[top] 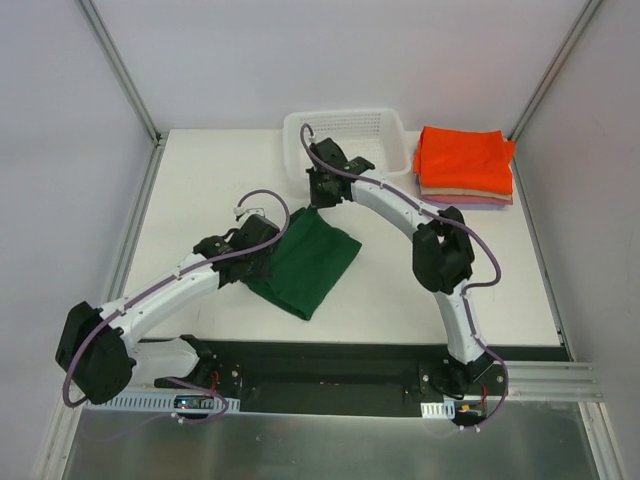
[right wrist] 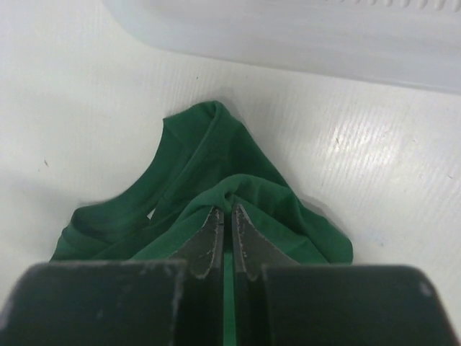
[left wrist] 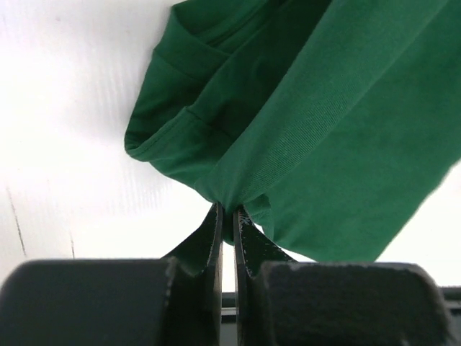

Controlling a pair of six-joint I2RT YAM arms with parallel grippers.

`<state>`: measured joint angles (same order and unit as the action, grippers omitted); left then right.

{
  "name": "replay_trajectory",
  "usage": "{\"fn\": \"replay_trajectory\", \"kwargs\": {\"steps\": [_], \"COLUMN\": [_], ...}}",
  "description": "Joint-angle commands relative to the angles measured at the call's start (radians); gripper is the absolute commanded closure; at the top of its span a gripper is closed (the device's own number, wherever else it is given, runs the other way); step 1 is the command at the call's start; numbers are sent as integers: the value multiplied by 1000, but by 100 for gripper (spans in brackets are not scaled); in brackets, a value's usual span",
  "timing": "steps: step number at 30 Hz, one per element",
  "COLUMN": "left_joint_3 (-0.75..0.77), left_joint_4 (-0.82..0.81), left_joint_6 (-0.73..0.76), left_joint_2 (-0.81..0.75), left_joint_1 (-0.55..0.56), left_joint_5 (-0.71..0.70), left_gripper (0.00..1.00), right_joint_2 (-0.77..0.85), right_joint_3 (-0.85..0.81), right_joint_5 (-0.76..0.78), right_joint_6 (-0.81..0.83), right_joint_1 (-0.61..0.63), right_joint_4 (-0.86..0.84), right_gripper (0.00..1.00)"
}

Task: Fold and stack the t-shirts
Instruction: Fold the long partially folded tshirt into a neat square

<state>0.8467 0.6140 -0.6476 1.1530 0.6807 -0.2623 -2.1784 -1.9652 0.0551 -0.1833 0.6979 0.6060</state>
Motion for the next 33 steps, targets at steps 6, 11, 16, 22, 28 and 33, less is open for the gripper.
{"fn": "replay_trajectory", "kwargs": {"steps": [6,11,16,22,28,33], "left_joint_3": [25,86,120,-10,-83,-118], "left_joint_4": [55,87,98,-164,-336,-425], "left_joint_6": [-47,-82,-87,-37,-44,-41], "left_joint_2": [60,106,47,-45,42,137], "left_joint_1": [-84,-125,-124,-122,-135,-188], "left_joint_5": [-135,-244,-115,185,187,173], "left_gripper": [76,35,1,1,1,1], "right_joint_2": [-101,-95,90,310,238,207], "right_joint_3": [-54,-127,68,446,509,603], "right_joint_5": [28,8,-40,-263,-359,-382], "right_joint_6": [-25,13,80,33,-4,-57], "right_joint_1": [-9,-9,0,-1,-9,-38], "right_joint_4": [-149,-114,-126,-293,-336,-379], "right_gripper": [87,43,4,4,4,4]}}
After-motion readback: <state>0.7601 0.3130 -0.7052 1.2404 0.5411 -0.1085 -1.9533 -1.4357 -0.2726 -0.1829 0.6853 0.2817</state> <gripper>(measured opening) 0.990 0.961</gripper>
